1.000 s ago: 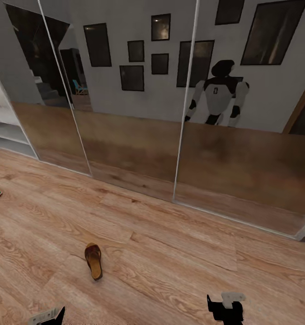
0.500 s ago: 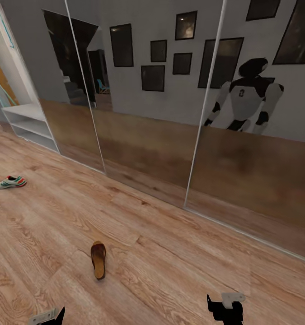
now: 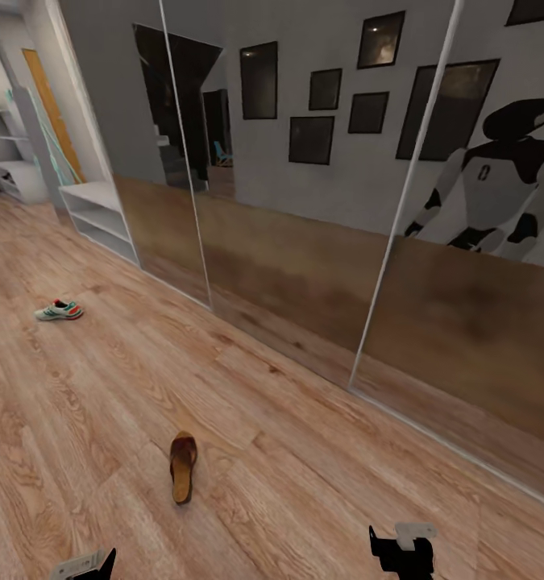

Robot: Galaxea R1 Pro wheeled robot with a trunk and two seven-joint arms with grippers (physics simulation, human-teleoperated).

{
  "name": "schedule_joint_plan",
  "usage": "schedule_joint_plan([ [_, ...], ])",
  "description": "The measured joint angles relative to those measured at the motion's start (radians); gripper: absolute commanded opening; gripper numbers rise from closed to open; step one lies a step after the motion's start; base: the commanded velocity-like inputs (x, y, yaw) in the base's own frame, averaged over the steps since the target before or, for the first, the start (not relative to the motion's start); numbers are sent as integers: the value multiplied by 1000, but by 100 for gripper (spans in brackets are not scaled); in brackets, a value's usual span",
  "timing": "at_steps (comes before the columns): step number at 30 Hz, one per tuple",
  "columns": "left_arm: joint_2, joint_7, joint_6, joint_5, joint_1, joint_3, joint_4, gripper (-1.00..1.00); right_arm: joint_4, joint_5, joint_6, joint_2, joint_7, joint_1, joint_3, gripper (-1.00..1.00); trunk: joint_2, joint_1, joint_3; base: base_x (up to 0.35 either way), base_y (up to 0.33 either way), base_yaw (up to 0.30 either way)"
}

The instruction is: Pick up the two gym shoes and the two sandals from the corridor floor and place them onto the hallstand (shoe rack) in the corridor, making sure they are on the rack and not on the floor. Arrange them so the two gym shoes are next to each other and the two sandals are next to each other.

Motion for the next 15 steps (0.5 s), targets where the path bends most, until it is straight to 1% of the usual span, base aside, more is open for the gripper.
schedule_joint_plan([
  [10, 0, 0, 0, 0, 0, 0, -1, 100, 0, 0, 0, 0, 0, 0, 0, 100, 0, 0, 0, 25, -13, 279],
  [13, 0, 0, 0, 0, 0, 0, -1, 100, 0, 0, 0, 0, 0, 0, 0, 100, 0, 0, 0, 108, -35, 279],
  [15, 0, 0, 1, 0, 0, 0, -1, 100, -1, 0, 0, 0, 0, 0, 0, 100, 0, 0, 0, 202, -123, 251],
])
